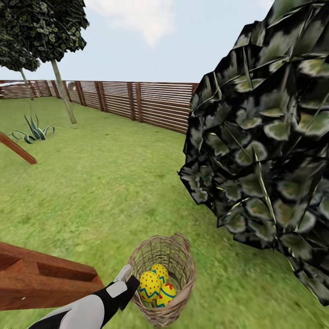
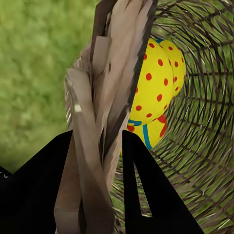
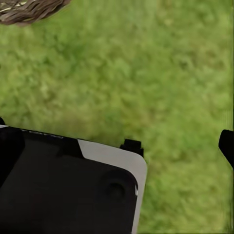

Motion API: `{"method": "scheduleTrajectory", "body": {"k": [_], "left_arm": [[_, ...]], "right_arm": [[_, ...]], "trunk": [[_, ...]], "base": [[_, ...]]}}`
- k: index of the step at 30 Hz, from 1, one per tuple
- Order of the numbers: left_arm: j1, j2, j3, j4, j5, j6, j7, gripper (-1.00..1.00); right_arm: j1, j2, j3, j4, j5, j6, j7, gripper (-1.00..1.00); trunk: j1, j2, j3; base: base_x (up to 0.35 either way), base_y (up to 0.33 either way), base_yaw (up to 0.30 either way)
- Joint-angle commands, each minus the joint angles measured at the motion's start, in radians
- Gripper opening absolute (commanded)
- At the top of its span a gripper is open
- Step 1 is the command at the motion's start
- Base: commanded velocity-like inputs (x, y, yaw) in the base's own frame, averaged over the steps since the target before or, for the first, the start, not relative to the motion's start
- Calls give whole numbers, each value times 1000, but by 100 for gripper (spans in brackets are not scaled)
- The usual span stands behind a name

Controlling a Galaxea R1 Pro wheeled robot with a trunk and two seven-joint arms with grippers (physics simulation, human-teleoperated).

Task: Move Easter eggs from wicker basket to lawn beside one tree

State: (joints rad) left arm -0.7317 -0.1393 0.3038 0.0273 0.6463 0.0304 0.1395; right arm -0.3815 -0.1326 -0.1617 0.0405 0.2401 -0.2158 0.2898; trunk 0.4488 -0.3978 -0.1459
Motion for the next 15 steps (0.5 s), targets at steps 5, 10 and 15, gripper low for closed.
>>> {"method": "scheduleTrajectory", "body": {"k": [5,10,15], "left_arm": [[-2,0,11,0,-6,3,3,-100],[-2,0,11,0,-6,3,3,-100],[-2,0,11,0,-6,2,3,-100]], "right_arm": [[-2,-1,-9,4,8,-7,2,100],[-2,0,-9,4,8,-7,2,100],[-2,0,-9,4,8,-7,2,100]], "trunk": [[1,-2,-2],[1,-2,-2],[1,-2,-2]], "base": [[324,-124,292],[324,-119,292],[324,-119,292]]}}
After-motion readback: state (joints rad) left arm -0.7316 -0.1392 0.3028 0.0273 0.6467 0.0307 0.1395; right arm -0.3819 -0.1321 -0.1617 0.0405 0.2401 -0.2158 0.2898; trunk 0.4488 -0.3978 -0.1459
